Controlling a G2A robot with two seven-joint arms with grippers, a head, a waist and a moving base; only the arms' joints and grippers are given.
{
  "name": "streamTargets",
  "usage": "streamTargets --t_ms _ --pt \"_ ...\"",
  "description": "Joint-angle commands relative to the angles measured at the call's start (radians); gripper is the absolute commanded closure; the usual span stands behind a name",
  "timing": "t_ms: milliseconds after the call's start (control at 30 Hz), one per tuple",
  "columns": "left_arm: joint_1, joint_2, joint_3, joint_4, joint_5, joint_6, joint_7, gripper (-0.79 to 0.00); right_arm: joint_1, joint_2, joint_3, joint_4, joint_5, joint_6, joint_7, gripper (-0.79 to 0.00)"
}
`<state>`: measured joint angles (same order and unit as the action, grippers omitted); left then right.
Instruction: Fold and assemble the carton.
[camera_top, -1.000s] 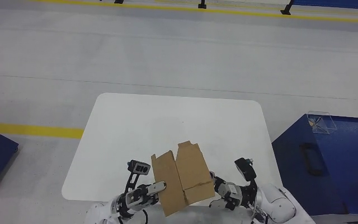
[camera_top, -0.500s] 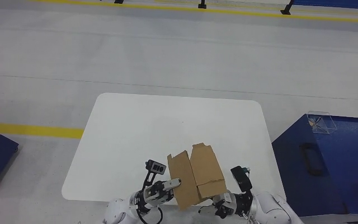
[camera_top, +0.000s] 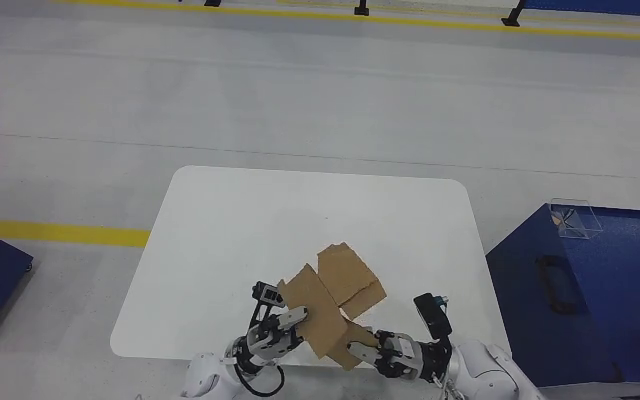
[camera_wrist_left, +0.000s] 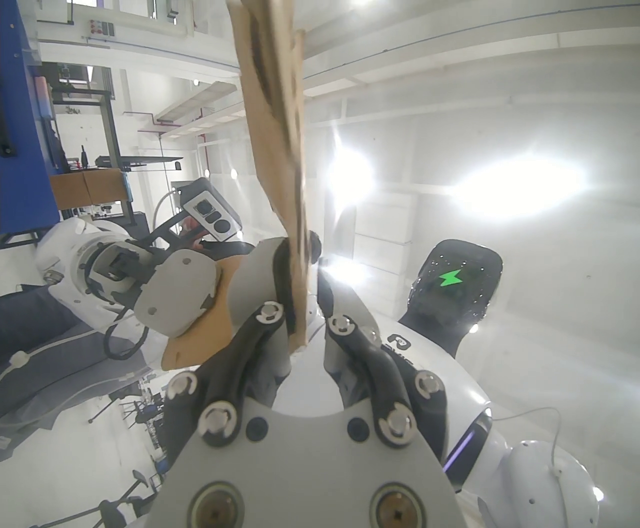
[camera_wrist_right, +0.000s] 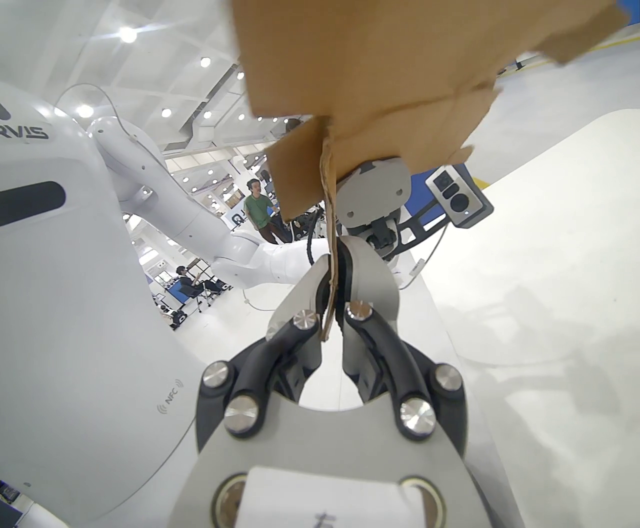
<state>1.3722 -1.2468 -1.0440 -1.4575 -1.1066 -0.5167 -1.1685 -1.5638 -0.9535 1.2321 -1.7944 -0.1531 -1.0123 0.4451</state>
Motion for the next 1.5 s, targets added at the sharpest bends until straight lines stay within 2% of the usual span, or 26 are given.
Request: streamTargets --t_ms 0,267,433,700,833,933,1033,1233,1467 --pt "0.005 0.006 -0.043 0.019 -0.017 -0.001 -0.007 -0.785 0.001 0.005 0.004 0.009 0.018 0.0 0.007 0.0" --pt "0.012 0.043 -0.322 0.131 -0.099 -0.026 -0.031 -0.785 0.015 0.035 0.02 0.074 0.165 0.001 0.16 0.0" --pt "0.015 0.051 -0.382 0.114 -0.089 -0.005 -0.056 -0.785 0.042 0.049 0.003 0.082 0.196 0.059 0.287 0.0" --pt "-0.004 0.055 -0.327 0.003 0.176 0.0 -0.134 -0.785 0.064 0.059 -0.038 0.023 0.075 0.149 0.425 0.0" --pt "-0.02 0.055 -0.28 -0.064 0.328 0.008 -0.126 -0.785 0.053 0.063 -0.035 -0.033 -0.054 0.187 0.439 0.0" --pt "-0.04 0.053 -0.23 -0.095 0.42 0.041 -0.118 -0.785 0.03 0.066 -0.042 -0.077 -0.093 0.191 0.432 0.0" --pt "-0.071 0.05 -0.181 -0.094 0.526 0.068 -0.101 -0.785 0.011 0.072 -0.035 -0.112 -0.091 0.193 0.438 0.0" --pt "-0.121 0.045 -0.11 -0.055 0.566 0.173 -0.103 -0.785 -0.024 0.087 0.021 -0.165 -0.08 0.193 0.43 0.0" --pt "-0.138 0.047 -0.102 -0.036 0.556 0.186 -0.131 -0.785 -0.055 0.096 0.06 -0.178 -0.024 0.186 0.404 0.0"
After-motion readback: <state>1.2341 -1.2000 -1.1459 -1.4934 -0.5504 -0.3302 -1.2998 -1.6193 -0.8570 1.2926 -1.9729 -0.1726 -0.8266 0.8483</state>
